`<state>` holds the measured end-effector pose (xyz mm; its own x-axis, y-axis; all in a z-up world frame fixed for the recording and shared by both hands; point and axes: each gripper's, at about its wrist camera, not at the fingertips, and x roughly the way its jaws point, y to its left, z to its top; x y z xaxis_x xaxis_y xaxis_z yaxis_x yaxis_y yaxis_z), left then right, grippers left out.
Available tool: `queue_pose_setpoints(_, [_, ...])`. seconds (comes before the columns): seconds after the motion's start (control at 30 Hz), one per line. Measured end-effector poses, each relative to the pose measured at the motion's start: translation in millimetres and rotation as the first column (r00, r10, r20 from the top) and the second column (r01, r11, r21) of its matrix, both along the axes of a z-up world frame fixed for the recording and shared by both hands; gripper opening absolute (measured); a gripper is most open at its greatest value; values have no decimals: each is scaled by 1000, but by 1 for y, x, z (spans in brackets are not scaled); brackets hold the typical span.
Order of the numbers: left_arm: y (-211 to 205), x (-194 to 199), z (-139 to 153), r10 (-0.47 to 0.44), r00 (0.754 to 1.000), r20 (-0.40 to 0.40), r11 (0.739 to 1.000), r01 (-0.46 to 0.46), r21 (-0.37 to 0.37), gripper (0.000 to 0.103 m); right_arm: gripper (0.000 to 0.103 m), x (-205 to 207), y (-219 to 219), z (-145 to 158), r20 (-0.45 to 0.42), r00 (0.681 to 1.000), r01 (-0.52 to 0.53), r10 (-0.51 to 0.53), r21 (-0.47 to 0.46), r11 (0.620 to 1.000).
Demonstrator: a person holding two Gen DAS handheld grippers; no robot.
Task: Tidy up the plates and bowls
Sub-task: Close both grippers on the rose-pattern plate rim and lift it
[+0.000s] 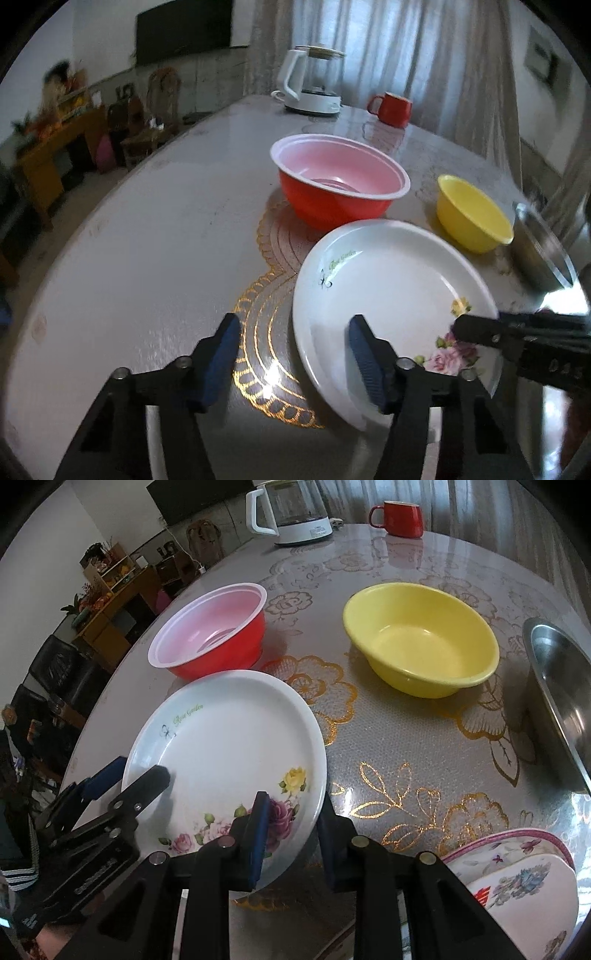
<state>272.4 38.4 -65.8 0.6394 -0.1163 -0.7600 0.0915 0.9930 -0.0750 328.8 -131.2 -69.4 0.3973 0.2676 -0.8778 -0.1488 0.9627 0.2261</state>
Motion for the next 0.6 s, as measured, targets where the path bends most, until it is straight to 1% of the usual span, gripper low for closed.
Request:
queue_pose_setpoints(0.03, [-2,-1,0,-20,1000,1,1000,20,-6,52,26,3,0,0,-3,1000,-10,10,-12,1000])
queue_pose_setpoints(0.07, [-3,-1,0,-39,999,5,999,39,-14,39,26,5,0,0,-5,1000,-13,13,-24,1000])
queue_pose_setpoints(0.1, [-6,-3,1,-58,998,8,998,58,-24,33,26,6,1,0,-5,1000,-14,14,-34,999])
queue_pose_setpoints(0.2, [-11,-8,2,-50,999,23,998,49,32,32,26,5,7,1,6,1000,-17,17,-75,997])
queue_pose_setpoints(0.3, [-10,-15,2,-53,998,22,998,52,41,29,26,3,8,2,13,1000,-1,2,-77,997])
queue_pose_setpoints(0.4, [-9,-25,2,-50,999,21,997,49,59,29,26,-5,12,2,0,1000,8,-8,-85,996])
queue_pose_setpoints(0.6, [11,-44,2,-15,1000,9,1000,15,16,29,26,-33,33,1,-13,1000,-19,19,-76,997])
